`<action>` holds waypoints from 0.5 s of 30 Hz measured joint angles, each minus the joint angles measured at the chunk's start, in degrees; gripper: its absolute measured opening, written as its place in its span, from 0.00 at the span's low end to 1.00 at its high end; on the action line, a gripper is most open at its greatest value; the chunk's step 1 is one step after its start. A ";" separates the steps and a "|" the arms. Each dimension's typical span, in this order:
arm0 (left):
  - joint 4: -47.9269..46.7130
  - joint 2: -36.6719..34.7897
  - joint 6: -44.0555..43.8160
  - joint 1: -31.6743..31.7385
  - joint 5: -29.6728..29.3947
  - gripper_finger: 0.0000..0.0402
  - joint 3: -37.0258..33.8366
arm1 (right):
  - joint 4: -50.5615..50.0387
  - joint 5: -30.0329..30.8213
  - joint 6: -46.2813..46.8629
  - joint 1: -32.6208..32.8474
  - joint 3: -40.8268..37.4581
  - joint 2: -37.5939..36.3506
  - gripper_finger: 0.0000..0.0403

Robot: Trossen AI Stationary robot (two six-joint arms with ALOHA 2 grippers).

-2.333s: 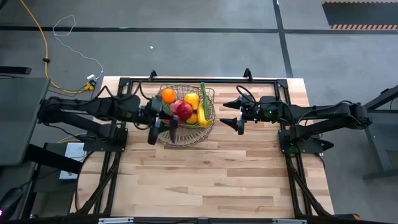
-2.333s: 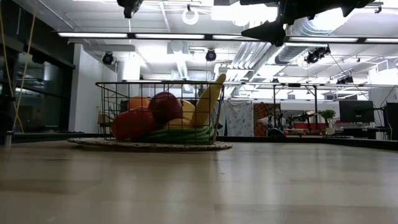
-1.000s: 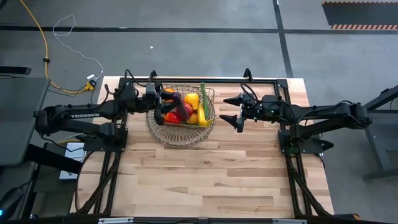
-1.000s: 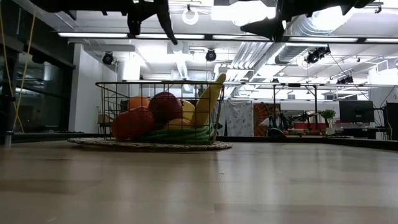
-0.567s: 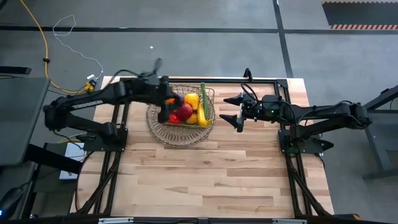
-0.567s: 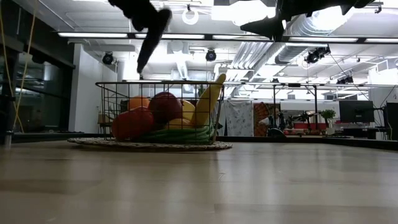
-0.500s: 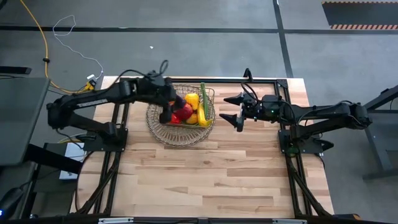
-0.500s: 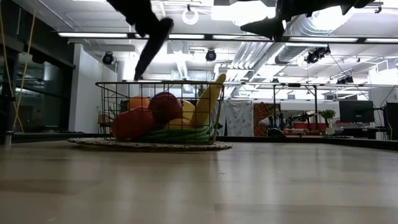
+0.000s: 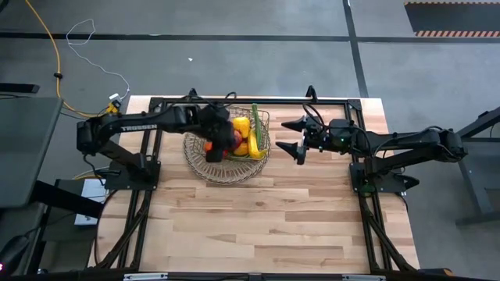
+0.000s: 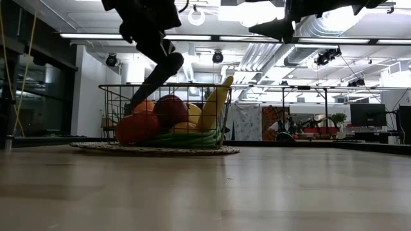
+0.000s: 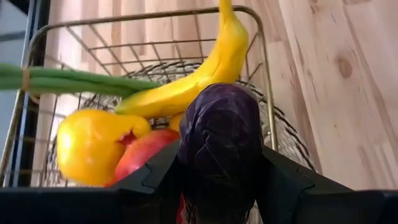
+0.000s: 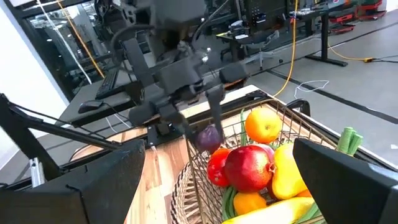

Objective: Build produce basket
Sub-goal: Put the violet eggplant into the wire basket, then return to Home Position

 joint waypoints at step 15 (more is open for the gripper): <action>2.24 0.91 -0.38 -0.66 -0.01 0.65 0.24 | -0.02 1.04 -0.35 0.00 0.00 0.00 0.99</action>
